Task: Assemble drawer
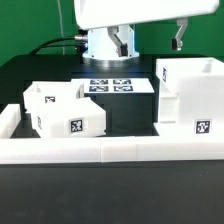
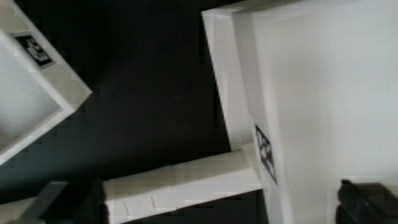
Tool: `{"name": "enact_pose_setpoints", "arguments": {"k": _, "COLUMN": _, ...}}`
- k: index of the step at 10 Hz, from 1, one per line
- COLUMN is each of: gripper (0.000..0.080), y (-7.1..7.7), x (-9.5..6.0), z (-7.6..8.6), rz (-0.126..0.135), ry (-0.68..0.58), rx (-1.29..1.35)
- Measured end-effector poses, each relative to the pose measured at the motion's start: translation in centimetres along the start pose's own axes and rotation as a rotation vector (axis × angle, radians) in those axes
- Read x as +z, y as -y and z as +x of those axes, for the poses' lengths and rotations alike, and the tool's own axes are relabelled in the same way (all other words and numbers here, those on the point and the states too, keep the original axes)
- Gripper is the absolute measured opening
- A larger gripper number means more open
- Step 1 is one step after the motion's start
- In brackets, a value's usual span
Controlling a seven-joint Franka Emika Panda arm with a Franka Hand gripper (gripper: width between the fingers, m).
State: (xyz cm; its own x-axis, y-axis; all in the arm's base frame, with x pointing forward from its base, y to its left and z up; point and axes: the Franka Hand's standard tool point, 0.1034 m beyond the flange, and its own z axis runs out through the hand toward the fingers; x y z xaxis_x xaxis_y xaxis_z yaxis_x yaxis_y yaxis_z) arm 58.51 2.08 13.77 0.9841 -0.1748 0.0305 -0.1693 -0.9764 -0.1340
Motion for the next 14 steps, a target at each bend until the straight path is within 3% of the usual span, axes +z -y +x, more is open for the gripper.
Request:
{"name": "enact_pose_setpoints", "arguments": {"k": 2, "gripper": 0.0648, "y": -0.2, "x": 0.1, "z": -0.1, "rz": -0.008, "ry": 0.000, "rx": -0.052}}
{"name": "enact_pose_setpoints", "arguments": {"k": 4, "gripper": 0.0648, "y": -1.5, "x": 0.7, "z": -1.0, "rz": -0.037, "ry": 0.011, "rx": -0.231}}
{"name": "enact_pose_setpoints", "arguments": {"k": 7, "gripper": 0.0648, "y": -3.9, "x": 1.2, "z": -1.1, "rz": -0.041, "ry": 0.027, "rx": -0.412}}
{"name": "enact_pose_setpoints", "arguments": {"k": 10, "gripper": 0.0648, "y": -5.9, "x": 1.9, "z": -1.2, "rz": -0.043, "ry": 0.025, "rx": -0.425}}
{"name": "enact_pose_setpoints", "arguments": {"k": 14, "gripper": 0.0648, "y": -6.2, "x": 2.2, "z": -1.4, "rz": -0.045, "ry": 0.026, "rx": -0.453}}
